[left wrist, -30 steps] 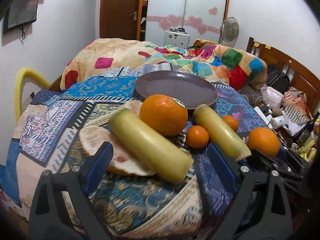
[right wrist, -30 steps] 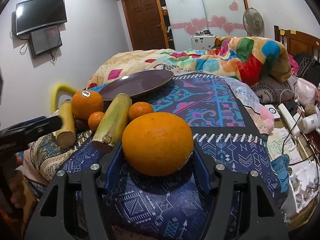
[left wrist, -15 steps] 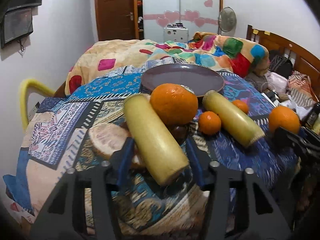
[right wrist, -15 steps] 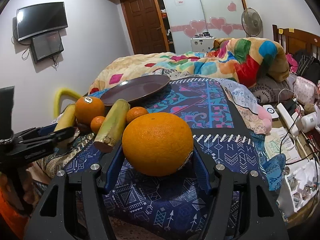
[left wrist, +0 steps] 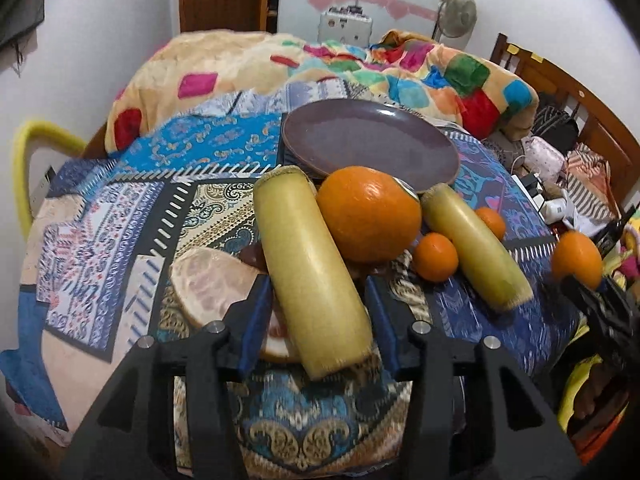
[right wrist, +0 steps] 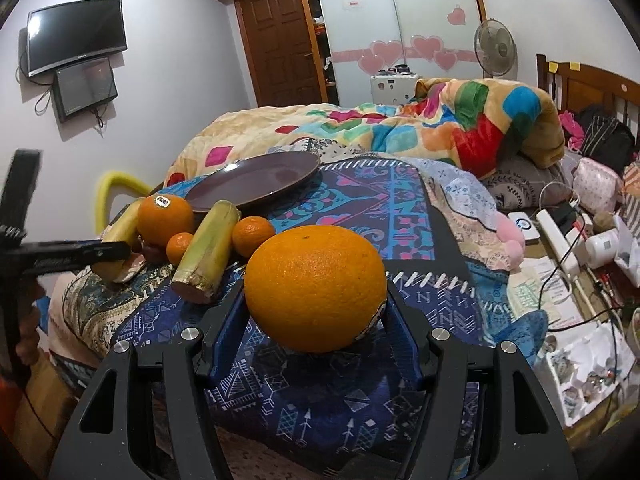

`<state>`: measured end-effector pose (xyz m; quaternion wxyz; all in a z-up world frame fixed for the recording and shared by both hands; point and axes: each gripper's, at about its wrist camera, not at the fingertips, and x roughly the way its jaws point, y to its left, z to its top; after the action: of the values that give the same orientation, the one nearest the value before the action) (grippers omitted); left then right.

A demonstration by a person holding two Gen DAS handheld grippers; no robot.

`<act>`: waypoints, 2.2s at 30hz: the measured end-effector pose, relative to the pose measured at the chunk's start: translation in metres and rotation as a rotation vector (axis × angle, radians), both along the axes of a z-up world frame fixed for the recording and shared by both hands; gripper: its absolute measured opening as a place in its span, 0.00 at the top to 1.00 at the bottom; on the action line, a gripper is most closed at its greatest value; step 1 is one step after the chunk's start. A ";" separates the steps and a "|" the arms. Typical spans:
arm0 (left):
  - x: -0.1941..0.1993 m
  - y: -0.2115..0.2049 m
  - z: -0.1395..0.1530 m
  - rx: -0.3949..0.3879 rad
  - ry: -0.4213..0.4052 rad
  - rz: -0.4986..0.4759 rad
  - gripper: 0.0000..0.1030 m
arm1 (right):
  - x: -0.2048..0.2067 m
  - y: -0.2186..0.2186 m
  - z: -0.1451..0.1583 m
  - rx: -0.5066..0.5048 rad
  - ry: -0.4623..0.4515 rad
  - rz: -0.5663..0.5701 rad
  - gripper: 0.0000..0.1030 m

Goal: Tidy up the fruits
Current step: 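Close the right tool on the large orange while the left tool grasps the sugarcane piece, then carry the orange in the right tool onto the plate while the left tool lowers the sugarcane there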

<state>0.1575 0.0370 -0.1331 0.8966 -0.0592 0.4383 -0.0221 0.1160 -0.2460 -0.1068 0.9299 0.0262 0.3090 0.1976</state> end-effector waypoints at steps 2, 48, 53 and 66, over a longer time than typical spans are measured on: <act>0.010 0.003 -0.001 -0.014 0.016 0.004 0.54 | 0.000 0.000 0.003 -0.008 -0.007 0.003 0.41; -0.010 0.023 0.015 0.123 -0.029 -0.147 0.65 | 0.059 0.067 0.039 -0.092 -0.099 0.117 0.41; -0.001 0.021 0.003 0.175 0.010 -0.131 0.61 | 0.056 0.068 0.040 -0.094 -0.100 0.121 0.41; 0.011 0.034 0.022 0.126 -0.065 -0.083 0.64 | 0.063 0.070 0.043 -0.106 -0.112 0.114 0.41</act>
<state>0.1686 0.0709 -0.1115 0.9106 0.0162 0.4116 -0.0336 0.1793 -0.1764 -0.0636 0.9330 -0.0517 0.2678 0.2349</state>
